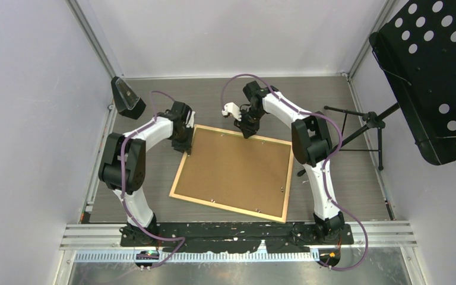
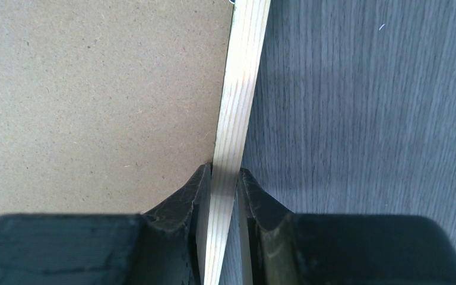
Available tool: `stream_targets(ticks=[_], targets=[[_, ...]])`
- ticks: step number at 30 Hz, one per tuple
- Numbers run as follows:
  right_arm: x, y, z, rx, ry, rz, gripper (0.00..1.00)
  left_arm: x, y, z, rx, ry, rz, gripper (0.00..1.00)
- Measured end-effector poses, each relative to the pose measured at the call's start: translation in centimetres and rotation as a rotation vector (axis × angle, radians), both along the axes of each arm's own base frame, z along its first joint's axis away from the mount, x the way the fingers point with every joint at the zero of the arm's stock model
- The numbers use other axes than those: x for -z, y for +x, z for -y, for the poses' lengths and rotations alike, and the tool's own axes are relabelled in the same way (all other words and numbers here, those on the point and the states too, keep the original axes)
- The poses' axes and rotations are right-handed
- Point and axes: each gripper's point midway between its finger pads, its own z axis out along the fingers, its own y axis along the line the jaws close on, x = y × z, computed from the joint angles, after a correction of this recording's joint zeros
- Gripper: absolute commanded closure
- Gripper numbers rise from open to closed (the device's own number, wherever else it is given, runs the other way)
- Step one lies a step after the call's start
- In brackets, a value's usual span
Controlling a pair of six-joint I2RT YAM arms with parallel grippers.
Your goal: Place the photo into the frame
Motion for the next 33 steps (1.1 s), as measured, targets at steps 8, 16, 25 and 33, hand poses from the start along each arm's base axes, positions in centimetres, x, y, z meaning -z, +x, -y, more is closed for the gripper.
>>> stream_targets(ticks=[8, 16, 25, 33], targets=[[0.01, 0.03, 0.05, 0.003, -0.002, 0.000, 0.94, -0.07, 0.01, 0.03, 0.027, 0.033, 0.015, 0.94], [0.03, 0.16, 0.33, 0.012, -0.007, 0.000, 0.95, -0.22, -0.09, -0.22, 0.054, 0.074, 0.038, 1.00], [0.04, 0.02, 0.40, 0.011, -0.013, -0.004, 0.95, -0.31, -0.45, -0.30, 0.064, 0.078, 0.041, 1.00], [0.00, 0.05, 0.42, 0.014, -0.022, 0.000, 0.94, -0.30, -0.46, -0.36, 0.079, 0.075, 0.040, 0.86]])
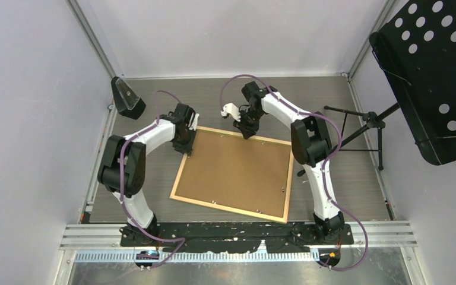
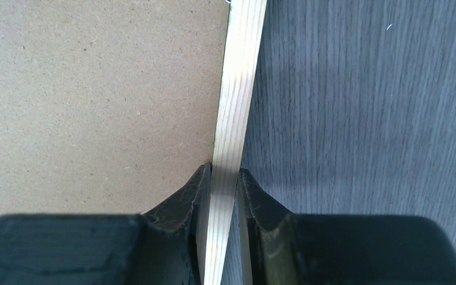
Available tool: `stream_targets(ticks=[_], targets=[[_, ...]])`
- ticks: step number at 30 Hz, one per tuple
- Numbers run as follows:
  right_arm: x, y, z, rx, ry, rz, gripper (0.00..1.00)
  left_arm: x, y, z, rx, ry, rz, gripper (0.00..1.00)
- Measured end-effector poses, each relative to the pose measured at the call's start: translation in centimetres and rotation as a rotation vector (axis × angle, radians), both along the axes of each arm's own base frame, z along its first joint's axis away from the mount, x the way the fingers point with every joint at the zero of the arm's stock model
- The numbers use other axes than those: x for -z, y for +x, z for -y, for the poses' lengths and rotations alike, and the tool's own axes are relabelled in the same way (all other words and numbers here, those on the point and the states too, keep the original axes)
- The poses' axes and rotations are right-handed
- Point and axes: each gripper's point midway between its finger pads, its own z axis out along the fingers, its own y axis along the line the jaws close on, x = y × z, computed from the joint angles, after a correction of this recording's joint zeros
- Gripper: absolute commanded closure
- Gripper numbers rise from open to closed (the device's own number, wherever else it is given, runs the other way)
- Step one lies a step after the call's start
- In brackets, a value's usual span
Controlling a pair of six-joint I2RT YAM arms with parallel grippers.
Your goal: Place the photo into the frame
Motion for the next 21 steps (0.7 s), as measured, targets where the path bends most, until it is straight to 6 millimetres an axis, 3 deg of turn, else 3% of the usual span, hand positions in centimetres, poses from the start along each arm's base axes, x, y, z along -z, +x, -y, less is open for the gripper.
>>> stream_targets(ticks=[6, 11, 17, 21], targets=[[0.00, 0.00, 0.01, 0.002, -0.001, -0.001, 0.94, 0.01, -0.02, 0.01, 0.001, -0.002, -0.002, 0.69], [0.00, -0.01, 0.02, 0.004, -0.001, -0.002, 0.95, -0.04, 0.02, -0.31, 0.020, 0.010, -0.001, 0.63], [0.01, -0.01, 0.02, 0.004, -0.003, -0.001, 0.94, -0.03, 0.01, -0.44, 0.022, 0.012, -0.002, 0.62], [0.01, -0.01, 0.02, 0.005, -0.003, -0.001, 0.94, -0.02, -0.04, -0.43, 0.022, 0.011, -0.005, 0.68]])
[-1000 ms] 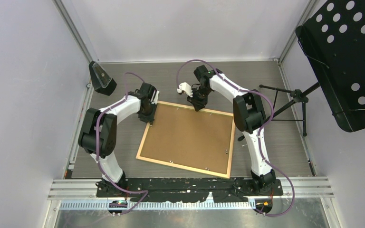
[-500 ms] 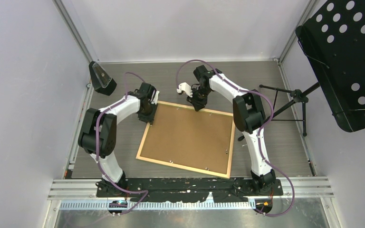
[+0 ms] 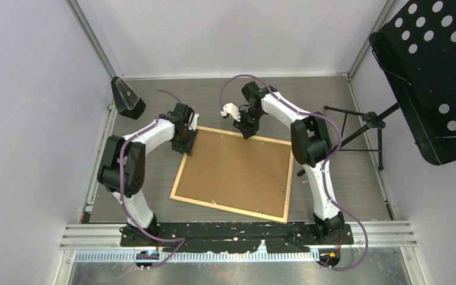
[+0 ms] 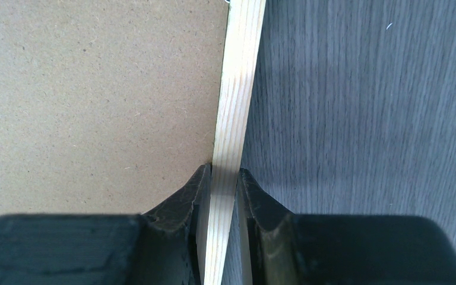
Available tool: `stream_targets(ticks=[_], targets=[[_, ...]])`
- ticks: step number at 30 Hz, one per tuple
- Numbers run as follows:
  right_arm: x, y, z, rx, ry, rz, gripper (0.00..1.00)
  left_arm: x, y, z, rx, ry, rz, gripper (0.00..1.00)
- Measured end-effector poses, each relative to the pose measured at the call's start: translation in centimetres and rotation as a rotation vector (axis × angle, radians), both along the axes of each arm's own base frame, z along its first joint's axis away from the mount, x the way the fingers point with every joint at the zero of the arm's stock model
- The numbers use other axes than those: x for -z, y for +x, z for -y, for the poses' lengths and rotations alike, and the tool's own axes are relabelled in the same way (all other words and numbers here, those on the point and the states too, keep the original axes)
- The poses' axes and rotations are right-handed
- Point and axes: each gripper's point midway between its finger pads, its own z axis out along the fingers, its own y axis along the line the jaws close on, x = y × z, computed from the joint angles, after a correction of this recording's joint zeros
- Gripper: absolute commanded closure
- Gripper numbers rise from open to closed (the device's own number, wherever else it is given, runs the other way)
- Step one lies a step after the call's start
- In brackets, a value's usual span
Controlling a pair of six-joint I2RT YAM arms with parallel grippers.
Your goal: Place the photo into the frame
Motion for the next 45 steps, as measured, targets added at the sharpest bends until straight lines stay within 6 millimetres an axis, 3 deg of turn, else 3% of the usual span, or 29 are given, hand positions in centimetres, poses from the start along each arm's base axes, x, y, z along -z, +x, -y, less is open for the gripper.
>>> stream_targets(ticks=[10, 16, 17, 20, 23, 36, 40, 45], targets=[[0.0, 0.0, 0.0, 0.001, 0.000, 0.000, 0.94, -0.1, -0.1, 0.5, -0.009, -0.027, -0.007, 0.99], [0.0, 0.0, 0.0, 0.003, -0.003, 0.000, 0.94, -0.1, 0.0, 0.2, -0.010, -0.020, -0.006, 1.00], [0.0, 0.0, 0.0, 0.003, -0.003, 0.000, 0.94, -0.1, 0.0, 0.2, -0.010, -0.020, -0.006, 0.98], [0.0, 0.0, 0.0, 0.003, -0.003, 0.000, 0.95, -0.1, 0.0, 0.2, -0.008, -0.020, -0.005, 0.79], [0.0, 0.0, 0.0, 0.002, -0.004, 0.001, 0.94, -0.1, 0.0, 0.2, 0.000, -0.016, -0.003, 0.70], [-0.1, 0.0, 0.0, 0.003, -0.006, 0.001, 0.94, -0.8, -0.4, -0.5, 0.009, 0.003, -0.012, 0.62], [-0.2, -0.2, -0.3, -0.003, -0.025, 0.006, 0.95, -1.8, -0.1, -0.5, 0.006, -0.010, 0.012, 0.44], [-0.2, -0.3, -0.7, -0.005, -0.068, 0.007, 0.94, -3.3, 0.4, -1.3, -0.026, -0.037, 0.049, 0.39]])
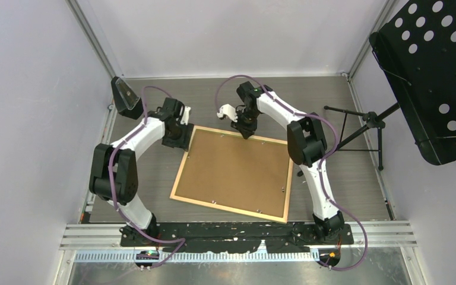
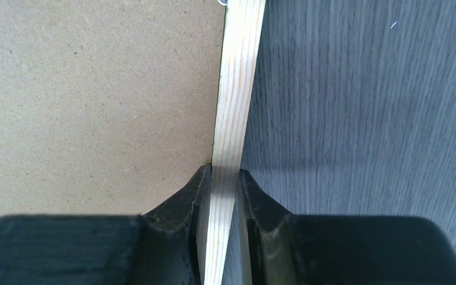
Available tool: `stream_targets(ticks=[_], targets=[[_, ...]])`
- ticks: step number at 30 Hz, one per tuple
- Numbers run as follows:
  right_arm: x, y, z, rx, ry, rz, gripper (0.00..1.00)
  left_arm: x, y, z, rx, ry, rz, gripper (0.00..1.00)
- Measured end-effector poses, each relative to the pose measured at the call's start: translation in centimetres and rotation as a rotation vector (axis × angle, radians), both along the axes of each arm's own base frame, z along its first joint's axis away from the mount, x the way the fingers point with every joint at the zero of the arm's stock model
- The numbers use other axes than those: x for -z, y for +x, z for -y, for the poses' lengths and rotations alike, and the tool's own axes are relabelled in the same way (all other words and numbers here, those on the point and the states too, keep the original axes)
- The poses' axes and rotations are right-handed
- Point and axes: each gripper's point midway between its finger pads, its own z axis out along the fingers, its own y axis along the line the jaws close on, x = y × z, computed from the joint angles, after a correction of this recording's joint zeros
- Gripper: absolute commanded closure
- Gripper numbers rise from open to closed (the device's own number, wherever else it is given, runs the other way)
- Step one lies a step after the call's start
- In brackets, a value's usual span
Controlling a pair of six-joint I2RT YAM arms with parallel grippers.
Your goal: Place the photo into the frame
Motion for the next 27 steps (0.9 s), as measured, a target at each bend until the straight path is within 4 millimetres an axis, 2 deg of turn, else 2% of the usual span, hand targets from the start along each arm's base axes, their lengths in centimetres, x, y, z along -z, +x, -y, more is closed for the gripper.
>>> stream_targets(ticks=[3, 9, 13, 15, 19, 20, 27], targets=[[0.0, 0.1, -0.6, -0.007, -0.014, 0.004, 0.95, -0.2, 0.2, -0.9, -0.030, -0.014, 0.001, 0.37], [-0.2, 0.2, -3.3, -0.052, 0.002, 0.033, 0.95, -0.1, 0.3, -2.5, -0.102, -0.060, -0.026, 0.36], [-0.3, -0.2, -5.6, -0.092, 0.017, 0.048, 0.94, 0.1, 0.2, -2.8, -0.122, -0.079, -0.043, 0.36], [-0.3, -0.5, -6.4, -0.107, 0.024, 0.053, 0.90, 0.2, 0.1, -2.8, -0.123, -0.085, -0.046, 0.36], [-0.5, -0.4, -7.6, -0.112, 0.042, 0.071, 0.67, 0.2, 0.1, -2.7, -0.125, -0.095, -0.050, 0.36], [-0.6, -0.3, -7.9, -0.106, 0.048, 0.076, 0.58, 0.2, 0.1, -2.8, -0.127, -0.097, -0.051, 0.36], [-1.3, 1.3, -9.4, -0.027, 0.113, 0.133, 0.33, 0.3, 0.1, -3.0, -0.135, -0.104, -0.056, 0.35]])
